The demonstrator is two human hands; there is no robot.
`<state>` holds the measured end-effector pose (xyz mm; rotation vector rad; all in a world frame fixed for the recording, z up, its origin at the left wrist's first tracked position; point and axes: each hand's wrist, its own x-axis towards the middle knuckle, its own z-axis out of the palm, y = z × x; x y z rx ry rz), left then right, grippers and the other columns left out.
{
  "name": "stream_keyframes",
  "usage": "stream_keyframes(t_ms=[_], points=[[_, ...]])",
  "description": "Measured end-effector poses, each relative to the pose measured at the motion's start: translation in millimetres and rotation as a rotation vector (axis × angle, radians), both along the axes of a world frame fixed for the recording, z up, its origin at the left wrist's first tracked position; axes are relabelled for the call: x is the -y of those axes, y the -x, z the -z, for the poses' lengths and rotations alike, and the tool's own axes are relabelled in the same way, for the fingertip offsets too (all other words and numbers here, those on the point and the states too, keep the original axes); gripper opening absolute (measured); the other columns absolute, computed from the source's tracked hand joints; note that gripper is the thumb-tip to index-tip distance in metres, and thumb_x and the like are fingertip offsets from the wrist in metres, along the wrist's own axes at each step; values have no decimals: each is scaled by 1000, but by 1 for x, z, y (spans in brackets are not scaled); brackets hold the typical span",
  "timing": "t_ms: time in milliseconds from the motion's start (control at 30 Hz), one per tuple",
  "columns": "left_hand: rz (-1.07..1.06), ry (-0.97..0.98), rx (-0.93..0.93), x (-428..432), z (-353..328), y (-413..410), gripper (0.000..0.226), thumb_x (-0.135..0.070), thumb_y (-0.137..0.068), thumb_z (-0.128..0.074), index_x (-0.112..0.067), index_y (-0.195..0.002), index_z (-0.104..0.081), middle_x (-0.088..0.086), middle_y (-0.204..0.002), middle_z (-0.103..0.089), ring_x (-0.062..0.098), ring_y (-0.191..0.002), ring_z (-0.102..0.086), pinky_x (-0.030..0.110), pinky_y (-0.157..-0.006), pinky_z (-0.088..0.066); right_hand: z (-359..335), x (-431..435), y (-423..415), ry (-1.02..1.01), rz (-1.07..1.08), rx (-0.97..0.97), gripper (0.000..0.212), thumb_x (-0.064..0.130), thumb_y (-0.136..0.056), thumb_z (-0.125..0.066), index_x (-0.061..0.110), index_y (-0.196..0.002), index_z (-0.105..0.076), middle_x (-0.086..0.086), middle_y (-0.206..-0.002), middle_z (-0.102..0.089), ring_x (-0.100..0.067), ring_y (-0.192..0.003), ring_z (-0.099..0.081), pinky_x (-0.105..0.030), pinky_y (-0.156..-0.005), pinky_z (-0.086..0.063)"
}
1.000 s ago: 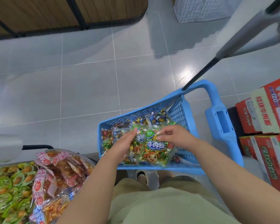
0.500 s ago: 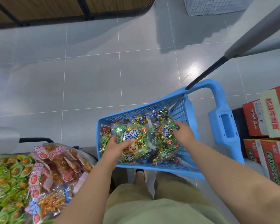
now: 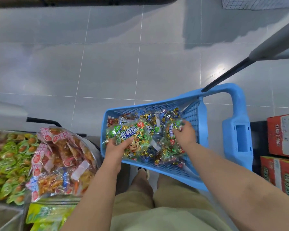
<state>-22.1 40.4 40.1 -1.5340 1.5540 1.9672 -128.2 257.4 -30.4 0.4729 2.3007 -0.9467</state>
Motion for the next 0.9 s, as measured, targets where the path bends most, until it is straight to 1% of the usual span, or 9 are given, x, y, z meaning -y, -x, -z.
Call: stream_keyframes(t_ms=[100, 200, 267, 400, 433, 500, 633, 767, 900], points=[[-94, -19, -44, -4, -8, -5, 133, -49, -30, -90, -14, -146, -33, 13, -144, -47, 34, -127, -50, 54, -107, -38, -10, -4, -4, 144, -52, -60, 10, 20, -89, -61, 15, -93, -53, -6, -85, -50, -19, -73, -47, -27, -65, -40], [-168, -16, -100, 1, -20, -12, 128, -42, -36, -95, -14, -145, -34, 14, -142, -49, 33, -125, -52, 54, -107, -38, -33, -7, -5, 255, -69, -168, 17, 20, -89, -62, 20, -106, -58, 2, -97, -52, -10, -85, -51, -19, -77, -40], [-221, 9, -136, 8, -32, -19, 127, -43, -33, -92, -14, -143, -37, 13, -139, -52, 32, -121, -55, 54, -105, -40, -56, -5, -3, 371, -72, -184, 24, 24, -88, -64, 28, -112, -59, 18, -93, -57, 8, -82, -55, -4, -71, -41], [-334, 61, -212, 31, -57, -39, 134, -42, -35, -94, -19, -149, -28, 12, -147, -43, 33, -128, -49, 55, -105, -40, -103, 20, 6, 538, -177, -125, 31, 32, -88, -63, 35, -118, -54, 32, -95, -54, 23, -82, -52, 2, -67, -41], [-353, 78, -221, 37, -63, -48, 132, -43, -36, -93, -21, -149, -27, 11, -148, -42, 32, -128, -48, 56, -105, -39, -113, 33, 6, 577, -210, -106, 31, 32, -89, -62, 36, -117, -50, 32, -101, -53, 21, -88, -52, 0, -75, -41], [-409, 118, -227, 49, -75, -70, 128, -40, -42, -93, -25, -149, -25, 9, -151, -36, 31, -131, -45, 57, -105, -38, -129, 65, 1, 673, -221, -3, 31, 29, -93, -57, 26, -123, -49, 17, -117, -55, 2, -105, -54, -20, -91, -45], [-530, 179, -275, 73, -99, -136, 127, -38, -47, -84, -23, -153, -15, 3, -158, -20, 29, -138, -32, 58, -104, -39, -158, 132, -40, 935, -116, 371, 13, 25, -98, -47, 20, -107, -55, -4, -107, -63, -17, -89, -62, -34, -69, -54], [-737, 261, -295, 90, -114, -234, 111, -29, -70, -81, -17, -154, -10, 5, -160, -14, 26, -143, -26, 54, -112, -29, -174, 190, -120, 1057, -220, 698, 40, 37, -94, -42, 25, -80, -77, 2, -85, -74, -14, -71, -70, -28, -62, -55], [-982, 354, -293, 102, -132, -349, 101, -17, -77, -77, -11, -153, -11, 6, -159, -17, 25, -139, -33, 53, -112, -31, -182, 239, -224, 933, -390, 791, 20, 26, -74, -62, 22, -92, -70, -3, -98, -68, -19, -86, -66, -27, -63, -56]])
